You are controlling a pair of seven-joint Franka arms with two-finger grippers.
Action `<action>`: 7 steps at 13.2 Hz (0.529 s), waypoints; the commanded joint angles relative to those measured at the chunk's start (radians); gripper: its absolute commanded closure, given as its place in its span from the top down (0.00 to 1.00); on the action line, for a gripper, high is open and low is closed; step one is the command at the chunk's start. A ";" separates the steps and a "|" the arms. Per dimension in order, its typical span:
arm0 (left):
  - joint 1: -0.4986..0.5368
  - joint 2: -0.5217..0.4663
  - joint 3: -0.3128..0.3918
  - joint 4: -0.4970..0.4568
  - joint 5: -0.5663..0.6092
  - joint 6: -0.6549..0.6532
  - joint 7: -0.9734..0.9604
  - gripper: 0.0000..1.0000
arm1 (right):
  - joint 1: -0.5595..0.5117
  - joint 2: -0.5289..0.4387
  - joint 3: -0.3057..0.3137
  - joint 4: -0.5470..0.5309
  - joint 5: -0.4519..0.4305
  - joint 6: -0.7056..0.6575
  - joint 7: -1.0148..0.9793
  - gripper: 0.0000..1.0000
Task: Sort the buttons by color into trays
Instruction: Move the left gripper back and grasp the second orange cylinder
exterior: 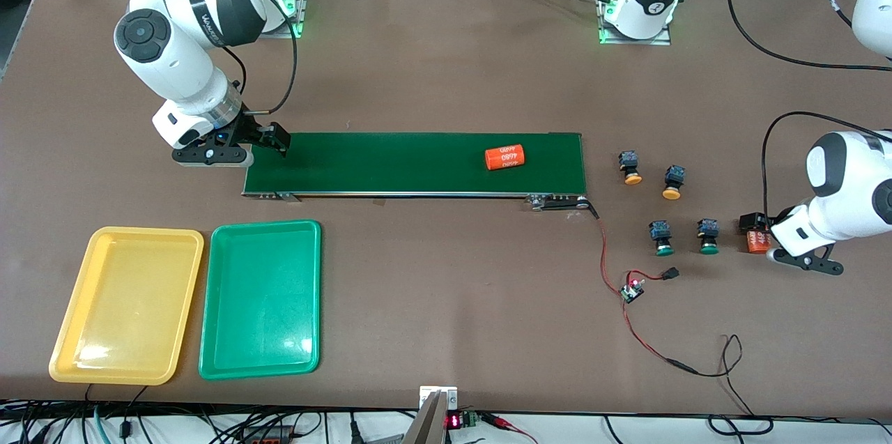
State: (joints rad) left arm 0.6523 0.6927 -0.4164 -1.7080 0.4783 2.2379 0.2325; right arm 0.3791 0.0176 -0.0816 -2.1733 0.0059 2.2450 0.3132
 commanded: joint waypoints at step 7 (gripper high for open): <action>0.058 0.047 -0.024 0.001 0.036 0.031 0.016 0.26 | 0.003 -0.002 -0.004 -0.002 0.013 0.011 -0.006 1.00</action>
State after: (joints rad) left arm 0.7024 0.7526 -0.4196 -1.7200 0.4863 2.3154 0.2369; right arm 0.3791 0.0177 -0.0821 -2.1735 0.0059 2.2457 0.3131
